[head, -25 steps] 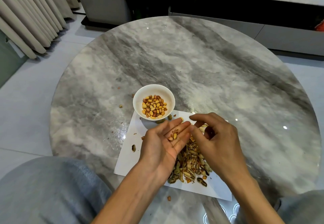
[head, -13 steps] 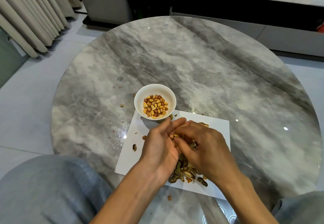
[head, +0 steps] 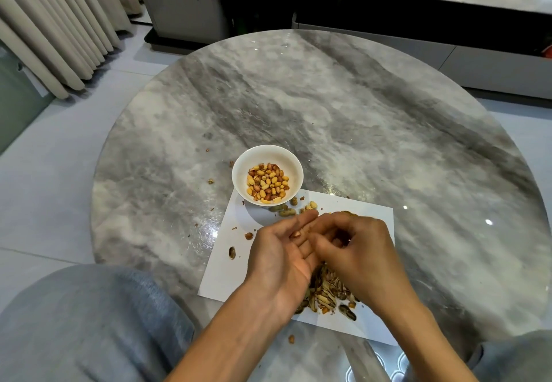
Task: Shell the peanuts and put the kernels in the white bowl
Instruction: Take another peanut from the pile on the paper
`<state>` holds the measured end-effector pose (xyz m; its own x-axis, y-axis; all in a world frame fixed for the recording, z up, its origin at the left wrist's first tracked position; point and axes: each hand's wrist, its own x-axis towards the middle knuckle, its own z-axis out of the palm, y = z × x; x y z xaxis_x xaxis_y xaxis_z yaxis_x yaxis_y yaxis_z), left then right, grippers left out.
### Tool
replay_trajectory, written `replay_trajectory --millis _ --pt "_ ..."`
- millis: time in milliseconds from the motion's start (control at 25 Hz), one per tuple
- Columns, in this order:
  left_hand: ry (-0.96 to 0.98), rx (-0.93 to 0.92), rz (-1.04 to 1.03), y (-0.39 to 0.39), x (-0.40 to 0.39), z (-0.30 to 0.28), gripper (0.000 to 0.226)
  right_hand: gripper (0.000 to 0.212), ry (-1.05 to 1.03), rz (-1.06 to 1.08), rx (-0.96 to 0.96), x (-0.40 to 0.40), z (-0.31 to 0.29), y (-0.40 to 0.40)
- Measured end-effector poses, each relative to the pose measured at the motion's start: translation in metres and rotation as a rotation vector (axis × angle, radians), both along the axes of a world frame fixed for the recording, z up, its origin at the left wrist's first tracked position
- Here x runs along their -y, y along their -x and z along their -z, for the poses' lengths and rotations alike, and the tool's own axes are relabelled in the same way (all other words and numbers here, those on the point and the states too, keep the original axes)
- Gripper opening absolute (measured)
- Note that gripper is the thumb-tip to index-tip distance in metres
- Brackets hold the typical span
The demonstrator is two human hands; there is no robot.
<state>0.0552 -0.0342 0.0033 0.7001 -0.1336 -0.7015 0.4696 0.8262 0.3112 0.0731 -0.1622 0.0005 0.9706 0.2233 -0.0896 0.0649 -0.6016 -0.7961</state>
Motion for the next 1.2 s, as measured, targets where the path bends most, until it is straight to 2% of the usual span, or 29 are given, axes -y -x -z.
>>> replay_trajectory --millis 80,160,240,320,400,480,600,880,1200 --pt "0.012 0.017 -0.036 -0.001 0.0 0.0 0.033 0.009 -0.25 0.132 -0.062 -0.004 -0.012 -0.009" --pt "-0.026 0.003 -0.054 -0.001 0.0 0.003 0.033 0.004 -0.36 0.175 -0.109 -0.019 -0.017 -0.035" --pt "-0.065 -0.001 -0.056 -0.001 0.002 0.005 0.034 0.004 -0.299 0.109 -0.096 -0.037 -0.018 -0.061" --pt "-0.115 0.023 -0.057 -0.001 0.002 0.004 0.033 0.007 -0.172 0.114 0.015 -0.047 -0.013 -0.071" --pt "-0.16 0.053 -0.061 -0.002 0.001 0.002 0.032 0.009 -0.145 0.218 0.099 -0.036 -0.01 -0.055" --pt "-0.173 0.078 -0.049 -0.001 0.002 0.001 0.031 0.012 -0.152 0.314 0.095 -0.018 -0.005 -0.023" --pt "-0.126 0.086 -0.033 0.001 0.006 -0.001 0.033 0.016 -0.189 0.348 0.117 -0.003 -0.001 0.012" --pt "-0.044 0.089 -0.052 0.003 0.007 -0.007 0.034 0.02 -0.173 0.112 0.164 -0.011 0.006 0.02" --pt "0.02 0.103 -0.003 0.003 0.004 -0.009 0.043 0.023 -0.134 0.019 0.244 -0.014 0.008 0.016"
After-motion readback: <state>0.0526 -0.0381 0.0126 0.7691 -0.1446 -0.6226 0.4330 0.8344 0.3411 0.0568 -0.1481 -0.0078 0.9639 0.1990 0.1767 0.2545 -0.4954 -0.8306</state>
